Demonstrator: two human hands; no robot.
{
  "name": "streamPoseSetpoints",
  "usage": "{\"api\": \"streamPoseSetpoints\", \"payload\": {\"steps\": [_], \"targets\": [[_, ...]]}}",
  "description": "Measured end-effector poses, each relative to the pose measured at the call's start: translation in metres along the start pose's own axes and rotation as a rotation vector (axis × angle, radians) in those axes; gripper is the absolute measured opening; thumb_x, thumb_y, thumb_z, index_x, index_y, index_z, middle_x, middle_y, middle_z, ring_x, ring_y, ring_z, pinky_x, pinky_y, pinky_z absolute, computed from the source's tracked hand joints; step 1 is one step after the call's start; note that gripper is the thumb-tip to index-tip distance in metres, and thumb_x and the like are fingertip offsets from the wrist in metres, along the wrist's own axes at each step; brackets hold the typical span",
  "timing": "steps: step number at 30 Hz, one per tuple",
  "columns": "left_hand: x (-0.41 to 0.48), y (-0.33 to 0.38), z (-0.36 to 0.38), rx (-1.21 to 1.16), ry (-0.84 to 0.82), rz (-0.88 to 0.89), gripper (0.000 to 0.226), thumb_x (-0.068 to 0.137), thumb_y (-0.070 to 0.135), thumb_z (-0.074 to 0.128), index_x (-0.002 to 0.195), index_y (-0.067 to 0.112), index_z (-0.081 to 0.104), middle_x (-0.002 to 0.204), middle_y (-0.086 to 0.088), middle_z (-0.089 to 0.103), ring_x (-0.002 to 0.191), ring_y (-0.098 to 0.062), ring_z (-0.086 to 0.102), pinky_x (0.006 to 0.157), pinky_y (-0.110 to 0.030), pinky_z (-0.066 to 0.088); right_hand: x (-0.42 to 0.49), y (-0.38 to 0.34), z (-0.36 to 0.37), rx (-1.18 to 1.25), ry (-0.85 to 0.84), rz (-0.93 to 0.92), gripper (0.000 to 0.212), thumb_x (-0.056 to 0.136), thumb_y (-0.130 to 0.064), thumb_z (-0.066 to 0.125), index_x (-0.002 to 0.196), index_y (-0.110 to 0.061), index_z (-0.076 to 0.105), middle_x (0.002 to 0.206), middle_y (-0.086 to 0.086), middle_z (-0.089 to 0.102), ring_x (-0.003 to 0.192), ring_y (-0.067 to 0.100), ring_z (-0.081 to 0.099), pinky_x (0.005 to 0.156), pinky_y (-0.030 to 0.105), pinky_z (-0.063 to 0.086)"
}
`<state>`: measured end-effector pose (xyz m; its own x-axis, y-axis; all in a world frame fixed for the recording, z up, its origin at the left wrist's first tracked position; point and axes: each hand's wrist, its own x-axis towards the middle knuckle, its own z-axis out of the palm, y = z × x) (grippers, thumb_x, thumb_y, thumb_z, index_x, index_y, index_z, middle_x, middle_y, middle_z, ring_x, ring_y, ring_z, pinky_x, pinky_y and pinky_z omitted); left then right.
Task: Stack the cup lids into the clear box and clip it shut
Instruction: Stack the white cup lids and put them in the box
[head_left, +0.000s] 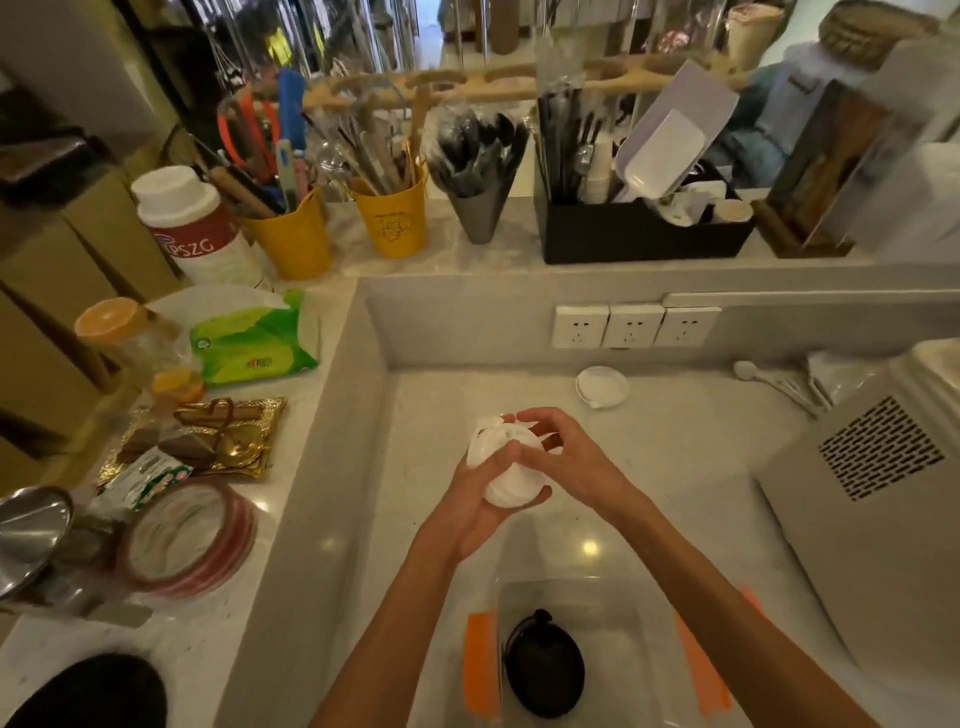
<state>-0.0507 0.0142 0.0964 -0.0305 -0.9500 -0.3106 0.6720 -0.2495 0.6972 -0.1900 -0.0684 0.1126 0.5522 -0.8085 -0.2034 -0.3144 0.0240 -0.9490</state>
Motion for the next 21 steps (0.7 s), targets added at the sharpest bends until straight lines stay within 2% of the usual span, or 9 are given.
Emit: {"api": "streamPoseSetpoints", "payload": {"steps": [2, 6, 8, 9, 12, 14, 16, 18, 21], "targets": [[0.007, -0.004, -0.002, -0.008, 0.05, -0.012, 0.051, 0.09, 0.015, 0.072, 0.139, 0.019, 0.055, 0.139, -0.02, 0.062, 0.126, -0.036, 0.063, 0.091, -0.054, 0.055, 0.009, 0.005, -0.007, -0.055, -0.046, 0.034, 0.051, 0.085, -0.038, 0.071, 0.131, -0.028, 0.052, 0.112, -0.004, 0.059, 0.097, 0.011, 0.06, 0.076, 0.019, 0.05], [0.027, -0.009, -0.009, -0.056, 0.105, -0.023, 0.047, 0.09, 0.013, 0.071, 0.134, 0.019, 0.056, 0.134, -0.019, 0.063, 0.122, -0.037, 0.062, 0.093, -0.056, 0.053, 0.052, 0.015, -0.035, -0.122, -0.098, 0.157, 0.056, 0.087, -0.053, 0.061, 0.135, -0.026, 0.052, 0.107, -0.009, 0.066, 0.094, 0.007, 0.064, 0.073, 0.021, 0.051], [0.038, -0.011, -0.016, -0.121, 0.128, -0.026, 0.044, 0.089, 0.011, 0.071, 0.129, 0.021, 0.057, 0.13, -0.018, 0.062, 0.122, -0.039, 0.059, 0.095, -0.057, 0.051, 0.086, 0.028, -0.053, -0.265, -0.019, 0.19, 0.059, 0.087, -0.052, 0.063, 0.136, -0.02, 0.052, 0.117, 0.0, 0.065, 0.099, 0.013, 0.062, 0.081, 0.027, 0.051], [0.044, -0.012, -0.02, -0.15, 0.137, -0.032, 0.042, 0.089, 0.01, 0.07, 0.128, 0.021, 0.057, 0.129, -0.017, 0.062, 0.123, -0.039, 0.058, 0.096, -0.057, 0.05, 0.105, 0.037, -0.064, -0.38, 0.021, 0.208, 0.061, 0.088, -0.049, 0.064, 0.138, -0.017, 0.05, 0.126, 0.007, 0.062, 0.107, 0.02, 0.061, 0.089, 0.032, 0.05], [0.059, -0.016, -0.034, -0.222, 0.134, -0.056, 0.038, 0.092, 0.009, 0.068, 0.126, 0.022, 0.055, 0.128, -0.017, 0.062, 0.123, -0.04, 0.057, 0.096, -0.057, 0.051, 0.15, 0.064, -0.092, -0.86, 0.002, 0.295, 0.078, 0.087, -0.047, 0.066, 0.15, -0.014, 0.034, 0.155, 0.013, 0.036, 0.141, 0.033, 0.034, 0.114, 0.043, 0.032], [0.067, -0.015, -0.042, -0.245, 0.129, -0.064, 0.038, 0.093, 0.008, 0.067, 0.125, 0.022, 0.055, 0.127, -0.016, 0.062, 0.122, -0.039, 0.057, 0.095, -0.056, 0.051, 0.167, 0.081, -0.103, -0.996, -0.063, 0.356, 0.092, 0.084, -0.048, 0.069, 0.155, -0.021, 0.018, 0.163, 0.011, 0.014, 0.149, 0.036, 0.012, 0.116, 0.052, 0.025], [0.073, -0.015, -0.049, -0.256, 0.132, -0.067, 0.038, 0.093, 0.008, 0.067, 0.126, 0.023, 0.054, 0.127, -0.016, 0.061, 0.123, -0.039, 0.056, 0.093, -0.055, 0.052, 0.177, 0.094, -0.106, -1.025, -0.086, 0.413, 0.099, 0.082, -0.049, 0.071, 0.156, -0.027, 0.009, 0.164, 0.01, 0.001, 0.149, 0.039, 0.0, 0.114, 0.056, 0.023], [0.076, -0.017, -0.056, -0.274, 0.154, -0.072, 0.04, 0.092, 0.009, 0.069, 0.127, 0.022, 0.055, 0.127, -0.016, 0.062, 0.124, -0.04, 0.055, 0.092, -0.055, 0.052, 0.181, 0.103, -0.106, -1.047, -0.085, 0.437, 0.097, 0.084, -0.047, 0.07, 0.156, -0.029, 0.009, 0.164, 0.01, 0.004, 0.149, 0.039, 0.002, 0.115, 0.055, 0.024], [0.081, -0.018, -0.063, -0.298, 0.194, -0.086, 0.04, 0.09, 0.009, 0.07, 0.126, 0.021, 0.058, 0.128, -0.017, 0.063, 0.125, -0.042, 0.055, 0.092, -0.056, 0.053, 0.177, 0.114, -0.108, -0.99, -0.052, 0.379, 0.077, 0.089, -0.027, 0.065, 0.153, -0.026, 0.022, 0.156, 0.015, 0.026, 0.143, 0.041, 0.022, 0.113, 0.053, 0.031]]}}
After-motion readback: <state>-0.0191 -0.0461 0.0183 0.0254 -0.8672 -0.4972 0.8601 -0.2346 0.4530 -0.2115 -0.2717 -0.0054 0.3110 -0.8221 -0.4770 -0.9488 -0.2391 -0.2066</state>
